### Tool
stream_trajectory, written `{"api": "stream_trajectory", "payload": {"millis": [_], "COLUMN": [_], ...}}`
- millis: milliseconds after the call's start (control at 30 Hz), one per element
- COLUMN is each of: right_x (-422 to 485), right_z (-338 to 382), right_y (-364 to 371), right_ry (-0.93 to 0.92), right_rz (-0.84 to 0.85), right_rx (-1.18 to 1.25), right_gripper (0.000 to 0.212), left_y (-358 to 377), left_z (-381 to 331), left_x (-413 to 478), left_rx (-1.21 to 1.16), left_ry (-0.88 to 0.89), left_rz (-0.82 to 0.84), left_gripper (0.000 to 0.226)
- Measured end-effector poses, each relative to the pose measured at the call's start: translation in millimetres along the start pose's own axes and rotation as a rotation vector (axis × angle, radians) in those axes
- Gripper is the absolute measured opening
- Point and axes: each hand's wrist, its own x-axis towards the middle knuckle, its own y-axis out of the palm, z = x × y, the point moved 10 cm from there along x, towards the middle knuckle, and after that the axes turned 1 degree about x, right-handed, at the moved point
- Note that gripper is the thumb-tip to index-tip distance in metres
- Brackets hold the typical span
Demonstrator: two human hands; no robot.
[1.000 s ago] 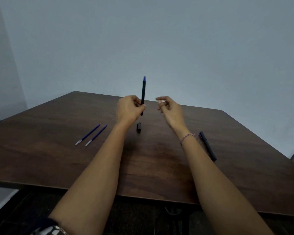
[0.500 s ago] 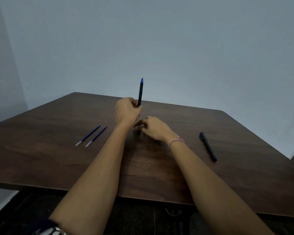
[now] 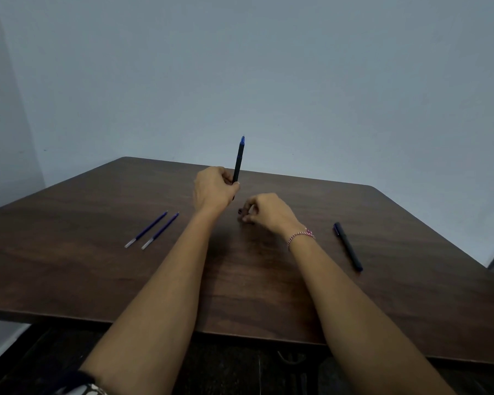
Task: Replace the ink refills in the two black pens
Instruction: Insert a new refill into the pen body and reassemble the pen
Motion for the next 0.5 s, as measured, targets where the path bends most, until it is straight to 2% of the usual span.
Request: {"api": "stream_trajectory", "payload": {"millis": [133, 300, 400, 500], "right_x": [-3.4, -15.7, -20.7, -25.4], "right_z": [-29.3, -62.9, -71.7, -76.2], "right_y": [-23.7, -49.3, -59.1, -71.0], "right_ry": [0.131, 0.253, 0.266, 0.237], "right_rz": [-0.130, -0.374, -0.515, -0.653], "right_rx": [0.142, 0.510, 0.747, 0.941], "right_gripper": [0.012, 0.026, 0.037, 0.039], "left_y": [6.1, 19.0, 26.6, 34.7], "left_z": [-2.0, -4.7, -7.0, -11.0], "left_x": [-1.7, -5.5, -8.4, -12.1], "left_rx": [0.047, 0.124, 0.169, 0.186], "left_ry": [0.020, 0.034, 0.060, 0.096], "left_rz": [0.042, 0.172, 0.257, 0.333], "left_gripper": [0.011, 0.015, 0.016, 0.021]}}
